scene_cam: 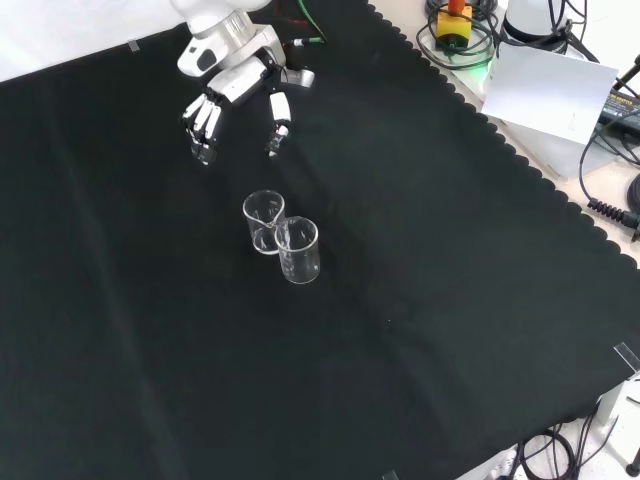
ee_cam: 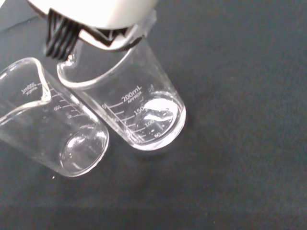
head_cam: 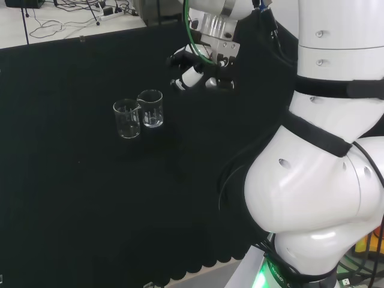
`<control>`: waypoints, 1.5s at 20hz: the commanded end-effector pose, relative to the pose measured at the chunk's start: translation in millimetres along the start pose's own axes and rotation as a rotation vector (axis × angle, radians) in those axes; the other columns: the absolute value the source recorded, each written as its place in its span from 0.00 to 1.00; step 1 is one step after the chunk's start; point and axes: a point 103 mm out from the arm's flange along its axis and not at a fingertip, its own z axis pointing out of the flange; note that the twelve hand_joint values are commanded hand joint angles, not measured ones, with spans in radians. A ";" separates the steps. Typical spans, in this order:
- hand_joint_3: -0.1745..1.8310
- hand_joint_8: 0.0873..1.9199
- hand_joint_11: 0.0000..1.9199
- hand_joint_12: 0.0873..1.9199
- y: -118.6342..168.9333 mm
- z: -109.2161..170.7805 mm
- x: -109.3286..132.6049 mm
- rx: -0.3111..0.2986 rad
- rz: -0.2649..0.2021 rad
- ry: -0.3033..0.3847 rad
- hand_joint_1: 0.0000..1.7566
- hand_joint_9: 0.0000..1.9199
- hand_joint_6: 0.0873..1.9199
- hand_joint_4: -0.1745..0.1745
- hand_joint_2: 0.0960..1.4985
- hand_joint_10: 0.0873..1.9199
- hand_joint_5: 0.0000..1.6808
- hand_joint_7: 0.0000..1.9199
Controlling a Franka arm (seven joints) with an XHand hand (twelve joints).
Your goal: Pick up the beaker on the right.
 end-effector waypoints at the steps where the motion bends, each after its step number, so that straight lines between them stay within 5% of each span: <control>1: 0.44 0.32 0.01 0.72 4.2 24.9 -6.0 0.011 -0.049 0.059 0.53 0.21 0.00 0.39 0.30 0.32 0.32 0.14; 8: 0.43 0.33 0.01 0.73 4.9 47.0 -20.2 -0.006 -0.092 0.161 0.51 0.22 0.00 0.35 0.29 0.32 0.30 0.16; 30: 0.42 0.34 0.03 0.72 31.3 88.2 -12.6 0.032 -0.208 0.375 0.50 0.23 0.00 0.33 0.29 0.31 0.29 0.17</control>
